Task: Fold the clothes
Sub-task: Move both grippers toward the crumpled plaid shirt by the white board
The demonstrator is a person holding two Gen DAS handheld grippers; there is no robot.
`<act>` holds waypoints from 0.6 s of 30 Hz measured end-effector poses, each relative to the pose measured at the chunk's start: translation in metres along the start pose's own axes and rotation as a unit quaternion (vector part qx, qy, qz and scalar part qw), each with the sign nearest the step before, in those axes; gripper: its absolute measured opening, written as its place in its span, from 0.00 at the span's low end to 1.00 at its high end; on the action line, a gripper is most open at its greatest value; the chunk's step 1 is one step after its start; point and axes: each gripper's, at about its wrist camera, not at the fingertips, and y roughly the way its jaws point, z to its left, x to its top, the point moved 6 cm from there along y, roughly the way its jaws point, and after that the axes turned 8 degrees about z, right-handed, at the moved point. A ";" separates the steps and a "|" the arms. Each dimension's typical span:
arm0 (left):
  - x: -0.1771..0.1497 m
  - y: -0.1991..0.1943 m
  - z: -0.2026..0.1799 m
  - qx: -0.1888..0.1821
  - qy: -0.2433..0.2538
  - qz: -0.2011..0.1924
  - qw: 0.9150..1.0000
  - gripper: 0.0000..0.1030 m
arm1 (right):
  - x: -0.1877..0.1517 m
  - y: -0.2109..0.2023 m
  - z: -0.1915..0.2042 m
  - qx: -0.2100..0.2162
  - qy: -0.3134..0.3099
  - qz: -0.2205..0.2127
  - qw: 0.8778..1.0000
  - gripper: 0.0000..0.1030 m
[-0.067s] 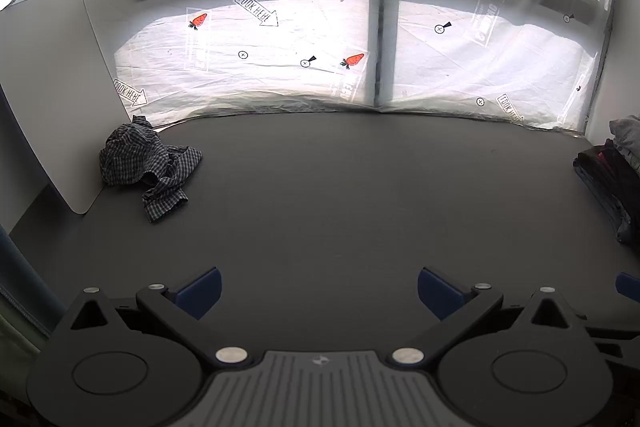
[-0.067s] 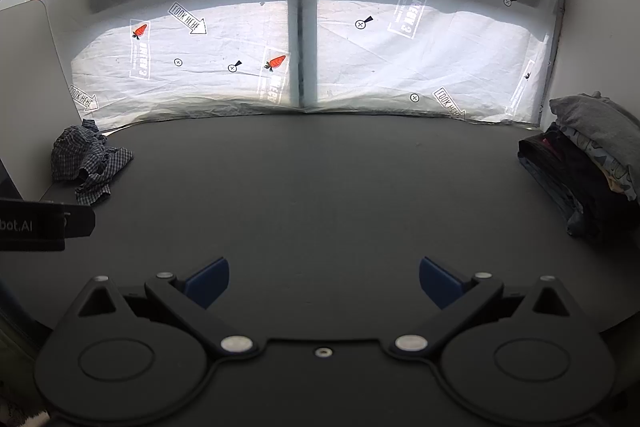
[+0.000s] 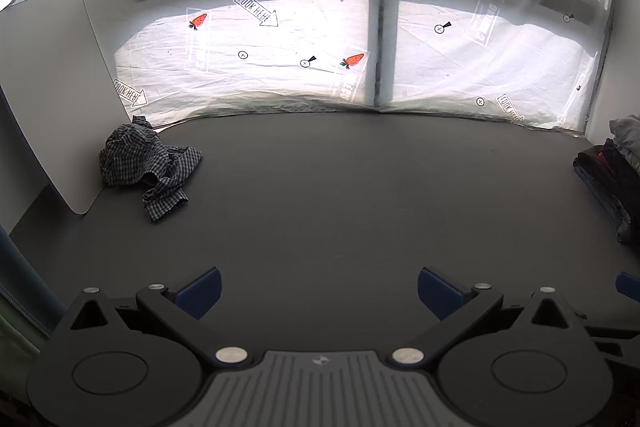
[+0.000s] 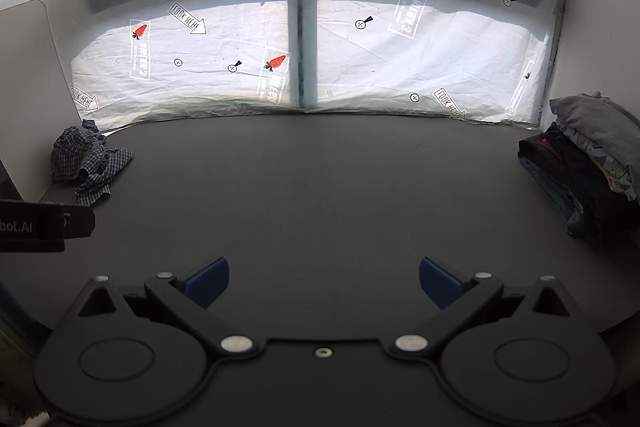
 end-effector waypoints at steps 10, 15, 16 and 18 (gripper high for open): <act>0.001 0.002 -0.002 0.000 0.003 0.002 1.000 1.00 | -0.002 0.003 0.004 0.002 -0.001 0.001 1.000 1.00; 0.002 0.001 -0.001 -0.001 0.001 0.002 1.000 1.00 | -0.002 0.002 0.004 0.002 -0.003 0.001 1.000 1.00; 0.003 0.001 -0.001 -0.001 0.001 0.002 1.000 1.00 | -0.002 0.002 0.003 0.002 -0.003 0.001 1.000 1.00; 0.003 0.002 -0.002 -0.002 0.001 0.002 1.000 1.00 | -0.002 0.002 0.001 0.002 -0.002 0.000 1.000 1.00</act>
